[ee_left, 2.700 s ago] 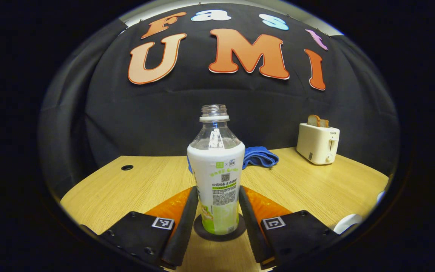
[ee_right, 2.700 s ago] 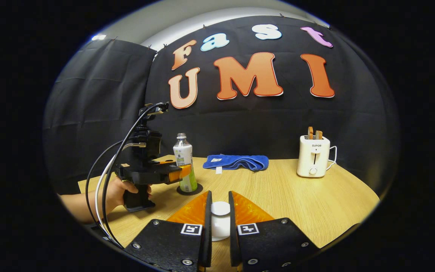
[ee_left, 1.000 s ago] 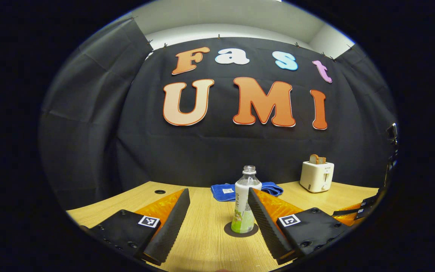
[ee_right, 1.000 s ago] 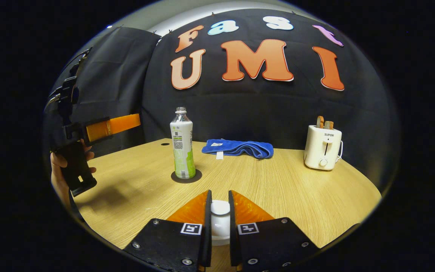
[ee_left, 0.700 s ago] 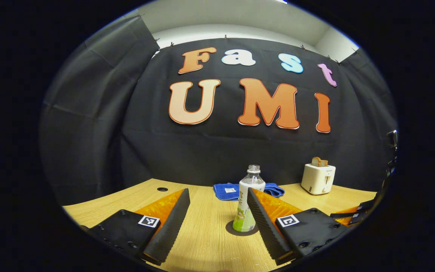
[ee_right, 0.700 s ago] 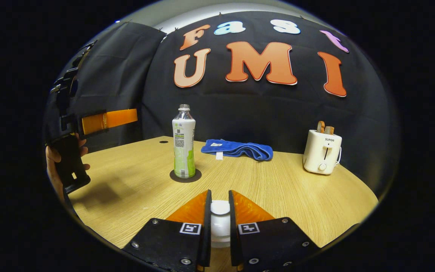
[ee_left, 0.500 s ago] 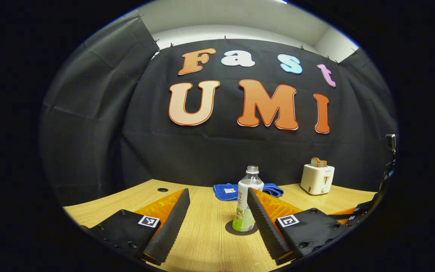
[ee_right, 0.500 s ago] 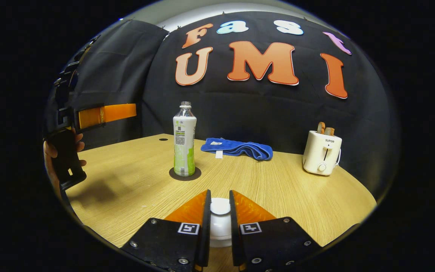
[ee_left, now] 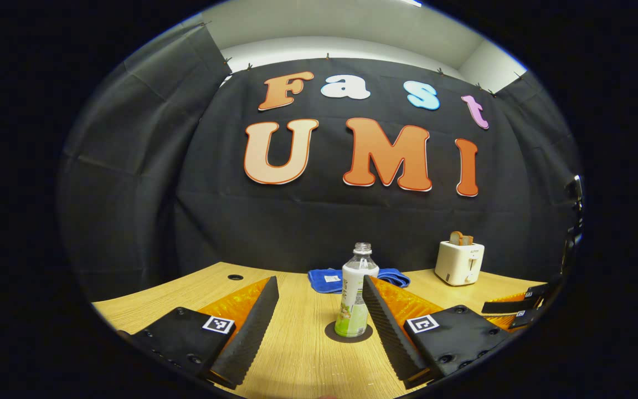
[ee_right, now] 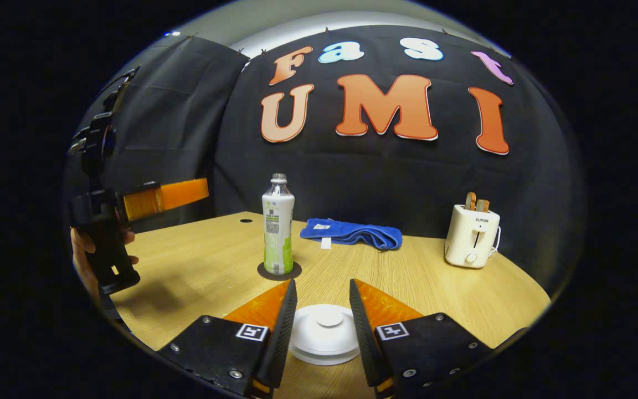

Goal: Open the teacup lid with one hand, grasp the water bottle and pour water into the teacup with the other hand; after pouring, place the water bottle on the coaster and then close the teacup lid.

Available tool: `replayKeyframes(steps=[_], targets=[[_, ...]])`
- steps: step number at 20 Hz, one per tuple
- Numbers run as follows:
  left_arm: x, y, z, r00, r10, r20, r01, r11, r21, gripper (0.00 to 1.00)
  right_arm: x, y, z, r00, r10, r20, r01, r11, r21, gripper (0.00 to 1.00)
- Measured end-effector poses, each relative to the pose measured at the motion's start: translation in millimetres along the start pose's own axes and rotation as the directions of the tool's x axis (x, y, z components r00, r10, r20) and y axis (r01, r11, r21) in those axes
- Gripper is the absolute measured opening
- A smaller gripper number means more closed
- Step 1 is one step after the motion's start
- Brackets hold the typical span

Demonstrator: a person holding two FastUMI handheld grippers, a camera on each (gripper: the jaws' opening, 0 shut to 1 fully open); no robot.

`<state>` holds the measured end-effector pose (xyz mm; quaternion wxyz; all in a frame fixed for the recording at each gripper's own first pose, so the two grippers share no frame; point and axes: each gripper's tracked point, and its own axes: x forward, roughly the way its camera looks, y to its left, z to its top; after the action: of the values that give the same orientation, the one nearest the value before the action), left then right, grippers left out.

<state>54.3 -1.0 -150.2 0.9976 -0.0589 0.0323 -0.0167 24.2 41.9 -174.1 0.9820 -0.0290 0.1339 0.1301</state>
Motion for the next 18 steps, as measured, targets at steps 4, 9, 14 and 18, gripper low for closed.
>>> replayKeyframes(steps=[4,9,14,18], targets=[[-6.7,1.3,-7.1,1.0,-0.008,-0.03,0.007,1.0,-0.014,0.97,-13.3,-11.4,29.6,0.997,-0.04,0.063,0.041,0.999,-0.017,0.73],[-22.0,-0.2,4.9,0.999,-0.022,-0.023,0.022,1.0,0.007,0.96,-31.2,-26.6,69.9,0.982,-0.109,0.155,0.112,0.994,-0.013,0.81],[-40.4,-4.7,26.2,1.0,0.002,0.003,-0.002,0.998,0.064,0.97,-43.2,-38.3,92.2,0.965,-0.173,0.196,0.169,0.985,0.041,0.83],[-47.6,2.3,55.1,0.998,-0.059,-0.01,0.059,0.998,-0.004,0.97,-64.1,-44.7,115.1,0.942,-0.208,0.262,0.21,0.978,0.021,0.83]])
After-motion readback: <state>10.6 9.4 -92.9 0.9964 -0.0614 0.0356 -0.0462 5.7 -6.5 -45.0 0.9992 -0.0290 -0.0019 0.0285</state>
